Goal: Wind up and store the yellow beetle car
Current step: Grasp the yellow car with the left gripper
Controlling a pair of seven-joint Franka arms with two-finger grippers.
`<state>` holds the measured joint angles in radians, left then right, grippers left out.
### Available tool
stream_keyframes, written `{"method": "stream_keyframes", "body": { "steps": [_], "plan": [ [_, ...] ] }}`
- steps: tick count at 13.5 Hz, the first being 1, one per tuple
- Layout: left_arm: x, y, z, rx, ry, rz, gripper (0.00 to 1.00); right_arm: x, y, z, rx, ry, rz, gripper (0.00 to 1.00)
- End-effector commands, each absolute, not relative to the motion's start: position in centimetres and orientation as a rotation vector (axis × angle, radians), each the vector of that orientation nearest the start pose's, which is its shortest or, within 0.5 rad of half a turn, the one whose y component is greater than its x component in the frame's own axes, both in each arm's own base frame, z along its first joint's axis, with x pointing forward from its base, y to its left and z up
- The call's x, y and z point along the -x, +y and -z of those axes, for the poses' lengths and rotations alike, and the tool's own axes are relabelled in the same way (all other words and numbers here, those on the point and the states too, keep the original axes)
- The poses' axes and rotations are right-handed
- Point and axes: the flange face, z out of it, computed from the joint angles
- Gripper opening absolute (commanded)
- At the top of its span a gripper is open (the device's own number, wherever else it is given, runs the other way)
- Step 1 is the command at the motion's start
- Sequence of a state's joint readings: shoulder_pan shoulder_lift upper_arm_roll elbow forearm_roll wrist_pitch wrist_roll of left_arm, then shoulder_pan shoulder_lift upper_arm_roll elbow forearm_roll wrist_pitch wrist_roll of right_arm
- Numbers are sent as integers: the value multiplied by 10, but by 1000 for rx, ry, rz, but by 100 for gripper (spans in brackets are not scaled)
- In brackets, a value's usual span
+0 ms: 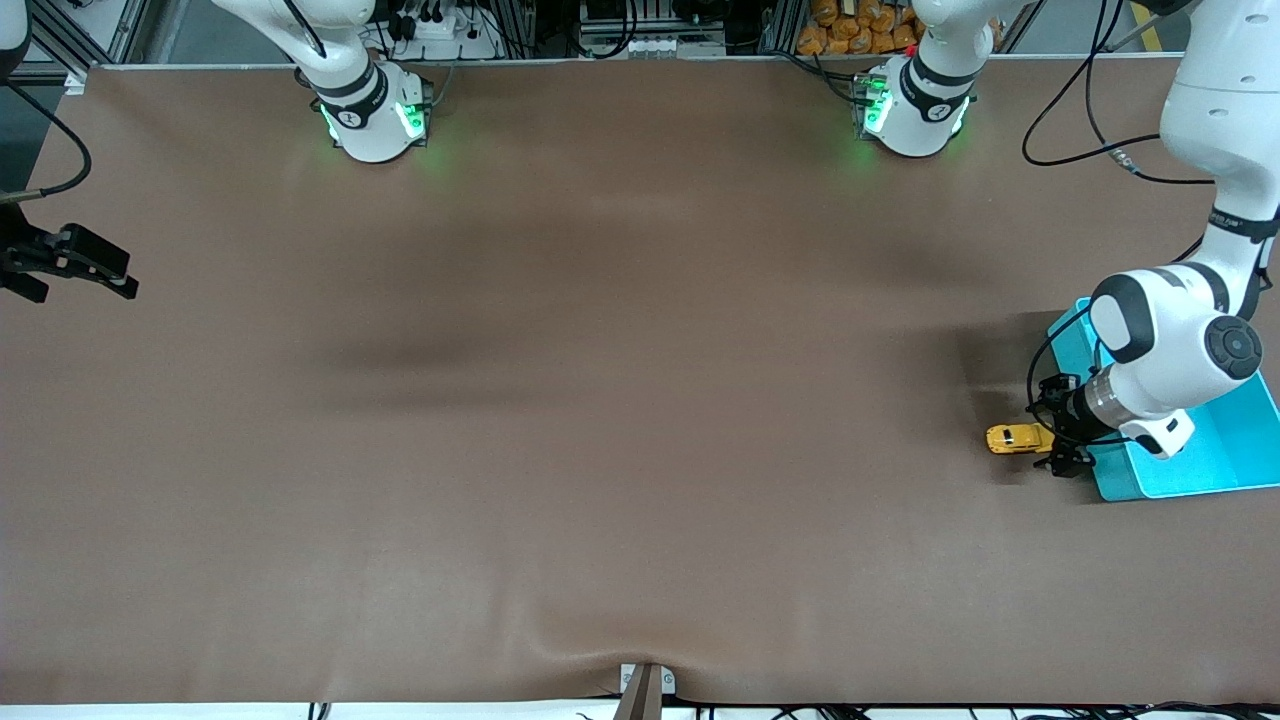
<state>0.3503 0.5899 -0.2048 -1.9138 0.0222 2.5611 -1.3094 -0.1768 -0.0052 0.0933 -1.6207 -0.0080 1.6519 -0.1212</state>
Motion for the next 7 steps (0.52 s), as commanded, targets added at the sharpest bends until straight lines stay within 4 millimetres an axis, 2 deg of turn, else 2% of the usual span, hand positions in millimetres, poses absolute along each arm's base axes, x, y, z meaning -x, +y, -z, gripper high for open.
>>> {"method": "stream_keyframes", "body": {
  "steps": [1,2,5,7],
  "plan": [
    [-634,92,-191,2411,-2187,38,32,-558,-49,-613,3154,-23,66,100],
    [-634,92,-191,2411,-2181,43,0,-560,-48,-615,3154,-25,73,100],
    [-632,91,-191,2413,-2178,41,0,-560,-48,-616,3148,-27,79,100],
    [-632,90,-202,2427,-2164,60,0,-561,-47,-614,3145,-31,72,100]
  ]
}}
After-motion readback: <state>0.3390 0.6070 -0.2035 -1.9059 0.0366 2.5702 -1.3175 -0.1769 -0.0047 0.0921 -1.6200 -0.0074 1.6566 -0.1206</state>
